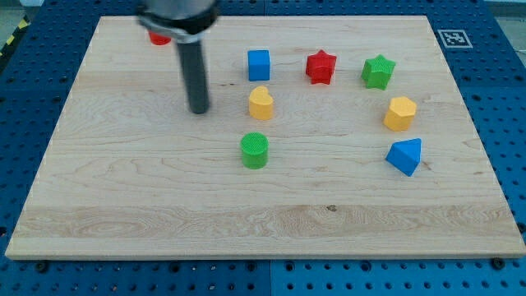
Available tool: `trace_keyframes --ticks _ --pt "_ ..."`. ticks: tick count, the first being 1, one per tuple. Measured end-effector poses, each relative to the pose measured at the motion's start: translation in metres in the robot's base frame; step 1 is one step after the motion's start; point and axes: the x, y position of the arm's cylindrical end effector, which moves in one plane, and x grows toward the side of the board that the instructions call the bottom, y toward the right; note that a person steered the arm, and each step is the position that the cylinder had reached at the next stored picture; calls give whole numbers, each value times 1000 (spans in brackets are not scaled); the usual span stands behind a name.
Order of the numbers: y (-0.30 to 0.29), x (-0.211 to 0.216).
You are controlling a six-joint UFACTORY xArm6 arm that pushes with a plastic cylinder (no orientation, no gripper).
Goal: Move the red circle horizontally to the left side of the green circle
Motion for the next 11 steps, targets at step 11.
trace_keyframes --ticks 11 --pt "-32 -125"
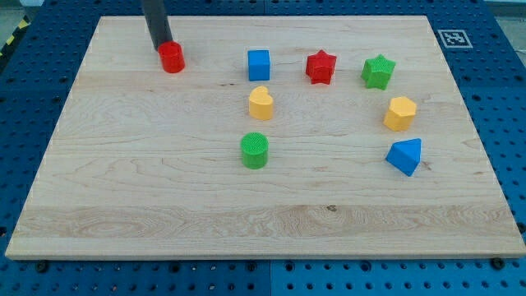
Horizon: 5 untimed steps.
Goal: Move the red circle horizontally to the left side of the green circle
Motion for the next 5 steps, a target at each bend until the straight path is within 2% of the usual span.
trace_keyframes --ticks 2,5 --pt "29 22" --pt "35 107"
